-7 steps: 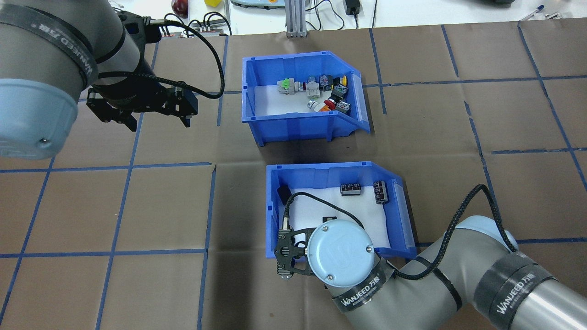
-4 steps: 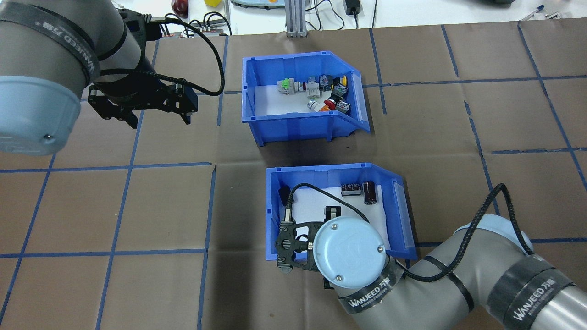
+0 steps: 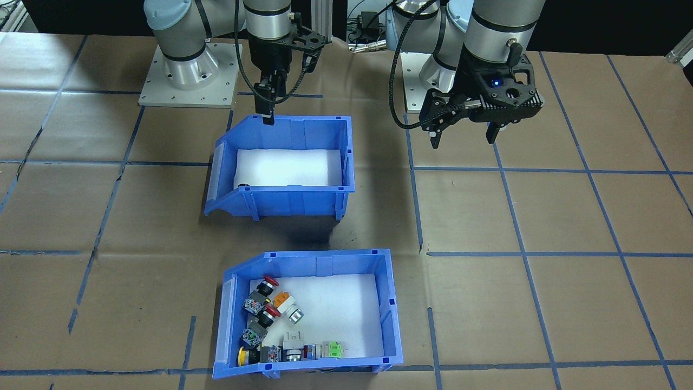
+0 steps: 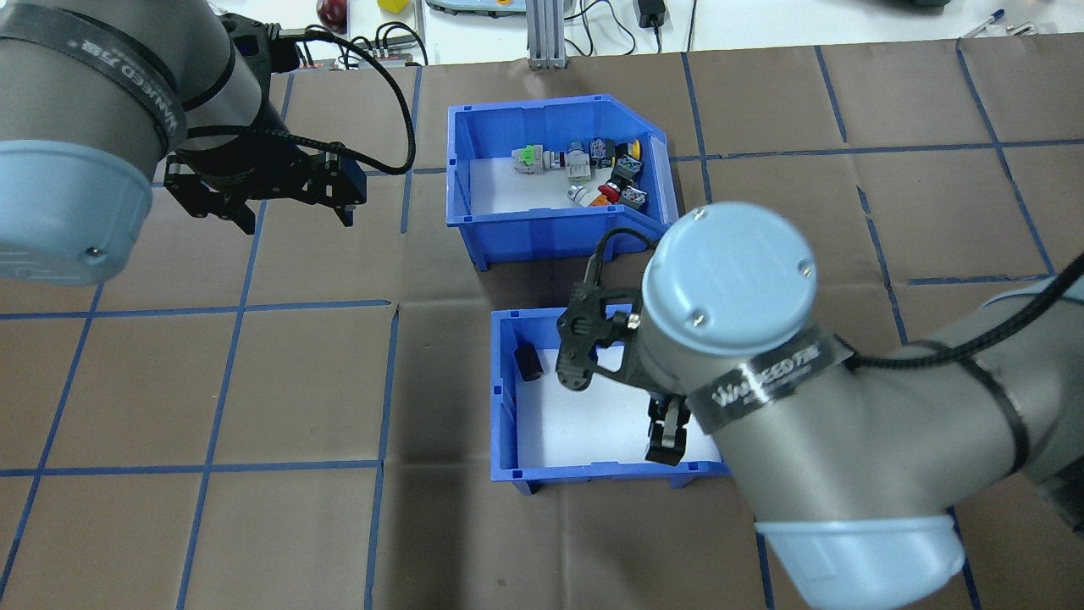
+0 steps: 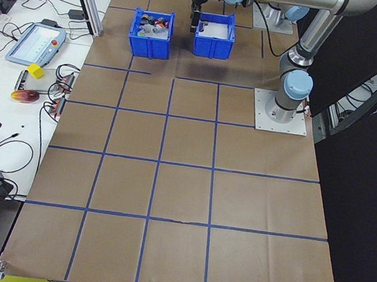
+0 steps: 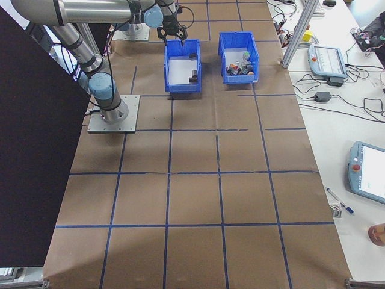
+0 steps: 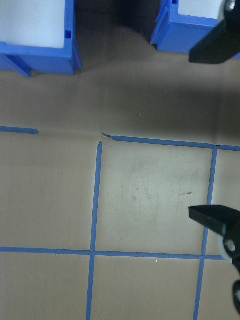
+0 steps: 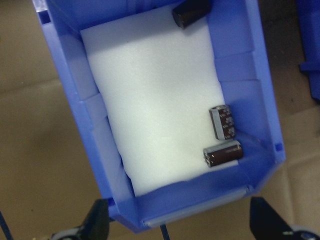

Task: Place button box in front

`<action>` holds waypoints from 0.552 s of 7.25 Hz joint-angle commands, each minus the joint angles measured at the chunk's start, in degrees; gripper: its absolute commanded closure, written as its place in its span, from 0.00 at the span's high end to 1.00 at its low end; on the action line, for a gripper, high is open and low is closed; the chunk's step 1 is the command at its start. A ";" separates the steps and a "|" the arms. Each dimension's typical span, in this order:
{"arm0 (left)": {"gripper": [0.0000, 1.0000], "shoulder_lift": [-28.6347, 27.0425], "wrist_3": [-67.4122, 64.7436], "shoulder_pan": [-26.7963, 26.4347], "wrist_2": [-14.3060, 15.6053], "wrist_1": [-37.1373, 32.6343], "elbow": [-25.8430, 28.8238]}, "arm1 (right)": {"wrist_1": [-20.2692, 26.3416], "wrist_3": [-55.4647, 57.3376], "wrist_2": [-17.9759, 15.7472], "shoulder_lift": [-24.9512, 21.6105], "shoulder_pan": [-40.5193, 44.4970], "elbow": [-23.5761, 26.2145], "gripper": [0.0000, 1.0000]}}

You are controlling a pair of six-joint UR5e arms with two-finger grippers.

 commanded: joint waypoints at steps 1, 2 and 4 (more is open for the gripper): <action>0.99 -0.04 0.11 0.00 0.02 0.61 0.06 | 3.67 2.65 3.73 1.07 -10.40 -5.15 1.00; 0.99 -0.04 0.11 0.00 0.11 0.71 -0.03 | 4.10 5.89 3.76 3.34 -14.62 -6.29 1.00; 0.99 -0.04 0.11 0.00 0.02 0.71 -0.03 | 6.20 20.44 3.85 4.76 -20.44 -10.76 1.00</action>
